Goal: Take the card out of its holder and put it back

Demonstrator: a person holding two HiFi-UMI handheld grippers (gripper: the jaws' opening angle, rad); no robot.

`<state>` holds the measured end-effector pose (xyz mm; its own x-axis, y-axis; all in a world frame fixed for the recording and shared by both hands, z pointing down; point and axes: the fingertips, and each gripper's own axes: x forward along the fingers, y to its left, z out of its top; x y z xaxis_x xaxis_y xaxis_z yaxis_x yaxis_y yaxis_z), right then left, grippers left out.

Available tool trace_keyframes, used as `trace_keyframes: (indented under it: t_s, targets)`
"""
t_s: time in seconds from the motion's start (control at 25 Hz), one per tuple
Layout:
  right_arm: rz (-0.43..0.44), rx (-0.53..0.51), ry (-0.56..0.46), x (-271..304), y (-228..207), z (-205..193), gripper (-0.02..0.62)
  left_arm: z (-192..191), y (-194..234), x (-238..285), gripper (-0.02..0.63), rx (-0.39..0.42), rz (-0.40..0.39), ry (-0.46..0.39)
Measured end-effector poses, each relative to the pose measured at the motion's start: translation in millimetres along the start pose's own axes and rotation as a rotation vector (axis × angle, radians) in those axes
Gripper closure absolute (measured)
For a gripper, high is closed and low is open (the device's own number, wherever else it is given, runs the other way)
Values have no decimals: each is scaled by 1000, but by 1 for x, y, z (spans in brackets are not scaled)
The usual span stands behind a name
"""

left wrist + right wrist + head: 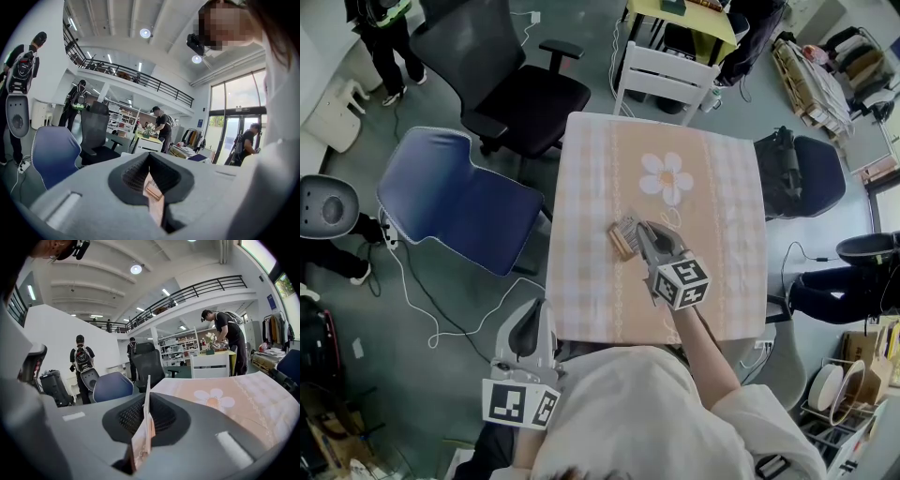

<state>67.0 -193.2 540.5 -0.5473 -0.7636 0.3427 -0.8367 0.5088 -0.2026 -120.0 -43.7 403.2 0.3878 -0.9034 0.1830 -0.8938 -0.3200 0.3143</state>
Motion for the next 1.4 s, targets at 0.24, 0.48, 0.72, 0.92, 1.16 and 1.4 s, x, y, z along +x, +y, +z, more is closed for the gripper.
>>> trace_keyframes:
  t_s: [0.24,0.48,0.72,0.92,1.16,1.4]
  targets:
    - [-1,-2,21,4,0,-8,580,-1,0,0,606,1,6,-1]
    - [-2,3,21,4,-2,-7,580,1,0,0,606,-2,14,-3]
    - [-3,-1,30,7,-2,-14,580,-1,0,1,606,-1,13,-5]
    - [0,-2,45,8,-1,-18,580,1,-1,1,606,1,15,-5]
    - [-2,-3,77,11,0,-29,580,4,-2,-1,606,3,17,-10]
    - [-3,-5,94,13,0,-35,580,4,-2,-1,606,3,16,-11]
